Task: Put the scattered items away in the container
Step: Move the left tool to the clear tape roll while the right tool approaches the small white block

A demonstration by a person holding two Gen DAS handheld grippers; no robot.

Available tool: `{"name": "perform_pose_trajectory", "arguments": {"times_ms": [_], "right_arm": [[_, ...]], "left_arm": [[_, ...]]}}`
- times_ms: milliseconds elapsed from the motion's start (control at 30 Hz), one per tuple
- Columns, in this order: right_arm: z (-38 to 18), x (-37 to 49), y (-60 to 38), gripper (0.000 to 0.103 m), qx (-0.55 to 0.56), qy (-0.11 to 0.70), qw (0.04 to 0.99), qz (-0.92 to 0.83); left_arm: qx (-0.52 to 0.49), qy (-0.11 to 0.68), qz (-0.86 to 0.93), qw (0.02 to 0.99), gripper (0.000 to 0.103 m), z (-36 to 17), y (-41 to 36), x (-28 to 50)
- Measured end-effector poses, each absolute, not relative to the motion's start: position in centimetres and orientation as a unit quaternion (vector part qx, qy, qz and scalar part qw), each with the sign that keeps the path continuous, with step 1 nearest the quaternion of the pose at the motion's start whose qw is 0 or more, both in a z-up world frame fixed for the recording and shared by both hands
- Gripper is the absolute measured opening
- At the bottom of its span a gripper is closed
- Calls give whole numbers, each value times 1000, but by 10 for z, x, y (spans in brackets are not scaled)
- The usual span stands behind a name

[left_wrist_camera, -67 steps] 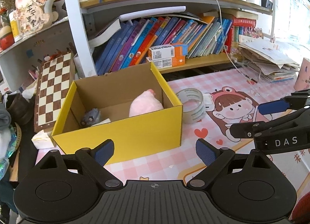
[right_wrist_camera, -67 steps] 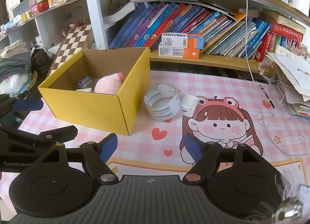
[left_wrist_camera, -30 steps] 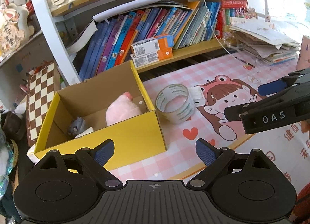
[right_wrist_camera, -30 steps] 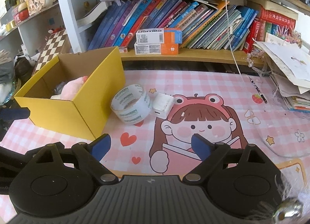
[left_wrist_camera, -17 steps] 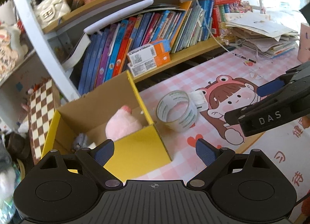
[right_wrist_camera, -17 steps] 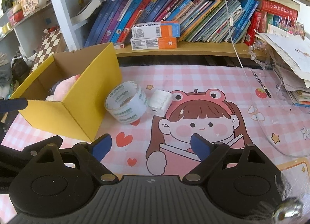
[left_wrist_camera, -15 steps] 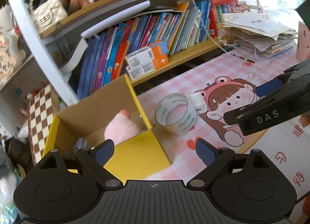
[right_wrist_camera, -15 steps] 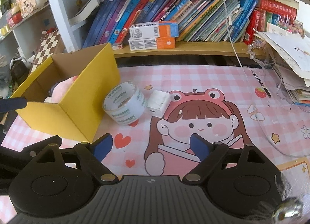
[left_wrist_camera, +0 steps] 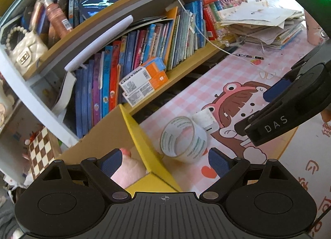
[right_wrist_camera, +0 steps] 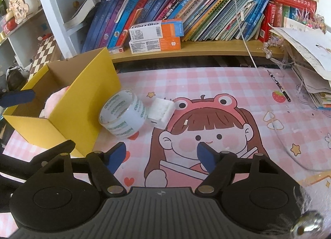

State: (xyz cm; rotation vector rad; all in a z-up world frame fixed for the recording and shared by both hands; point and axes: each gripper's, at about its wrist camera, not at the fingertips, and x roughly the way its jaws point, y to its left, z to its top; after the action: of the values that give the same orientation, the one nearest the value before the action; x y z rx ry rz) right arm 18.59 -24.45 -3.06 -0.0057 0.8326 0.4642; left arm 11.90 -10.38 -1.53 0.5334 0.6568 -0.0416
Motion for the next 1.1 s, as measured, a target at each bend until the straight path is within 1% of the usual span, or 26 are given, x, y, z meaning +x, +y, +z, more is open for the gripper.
{"name": "perform_pose_trajectory", "arguments": {"times_ms": [100, 267, 300, 467, 533, 700, 767, 833, 1100], "right_arm": [[-32, 192, -245, 73, -3, 402, 888, 224], [-36, 203, -246, 73, -2, 403, 887, 226], [-37, 205, -246, 73, -1, 403, 887, 226], [-41, 214, -245, 73, -2, 408, 884, 230], [-42, 216, -244, 73, -4, 408, 883, 234], [-44, 223, -243, 73, -6, 410, 881, 235], [-45, 226, -243, 73, -7, 412, 881, 234], [-46, 229, -244, 73, -8, 412, 881, 233], [-53, 240, -245, 73, -10, 421, 878, 228]], "left_arm": [[258, 323, -25, 910, 87, -17, -105, 125], [258, 333, -34, 906, 87, -24, -109, 133], [259, 335, -38, 905, 85, -26, -111, 134], [262, 348, -47, 899, 76, -35, -114, 144], [257, 354, -46, 898, 71, -37, -113, 149], [267, 354, -60, 894, 61, -40, -119, 162], [275, 359, -69, 889, 56, -45, -122, 167], [280, 367, -77, 884, 49, -50, -124, 172], [283, 383, -83, 876, 48, -63, -125, 186]]}}
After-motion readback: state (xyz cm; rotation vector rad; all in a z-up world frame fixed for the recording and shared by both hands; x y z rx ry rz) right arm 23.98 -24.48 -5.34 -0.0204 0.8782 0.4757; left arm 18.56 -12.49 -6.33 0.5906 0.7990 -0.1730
